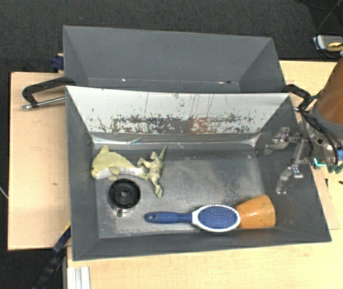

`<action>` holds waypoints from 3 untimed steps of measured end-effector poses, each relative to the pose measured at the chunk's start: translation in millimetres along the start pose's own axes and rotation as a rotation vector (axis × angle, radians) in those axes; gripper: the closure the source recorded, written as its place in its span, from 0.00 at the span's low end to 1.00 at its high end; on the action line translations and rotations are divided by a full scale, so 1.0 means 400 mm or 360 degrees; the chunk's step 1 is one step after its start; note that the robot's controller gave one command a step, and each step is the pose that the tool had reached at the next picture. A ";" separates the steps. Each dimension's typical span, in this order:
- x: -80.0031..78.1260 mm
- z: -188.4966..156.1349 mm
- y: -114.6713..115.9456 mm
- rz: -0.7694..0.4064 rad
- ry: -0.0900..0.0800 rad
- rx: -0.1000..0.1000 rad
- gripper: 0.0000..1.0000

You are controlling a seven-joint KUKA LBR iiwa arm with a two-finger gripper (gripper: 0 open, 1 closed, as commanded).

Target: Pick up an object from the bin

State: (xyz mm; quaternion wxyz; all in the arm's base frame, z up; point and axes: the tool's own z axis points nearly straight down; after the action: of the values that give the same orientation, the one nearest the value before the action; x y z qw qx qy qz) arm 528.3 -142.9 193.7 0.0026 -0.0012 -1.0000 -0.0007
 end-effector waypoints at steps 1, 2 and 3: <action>0.025 0.196 0.084 -0.0166 -0.0060 0.0009 0.00; -0.123 0.288 0.153 -0.0225 -0.0022 0.0000 0.00; -0.181 0.300 0.257 -0.0388 -0.0016 0.0015 0.00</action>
Offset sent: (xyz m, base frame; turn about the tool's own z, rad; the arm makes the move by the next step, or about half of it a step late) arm -0.0272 0.0464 -0.1237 -0.1344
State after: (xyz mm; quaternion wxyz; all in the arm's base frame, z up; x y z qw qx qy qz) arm 600.5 -40.1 73.4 -0.0025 0.1203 -0.9927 0.0038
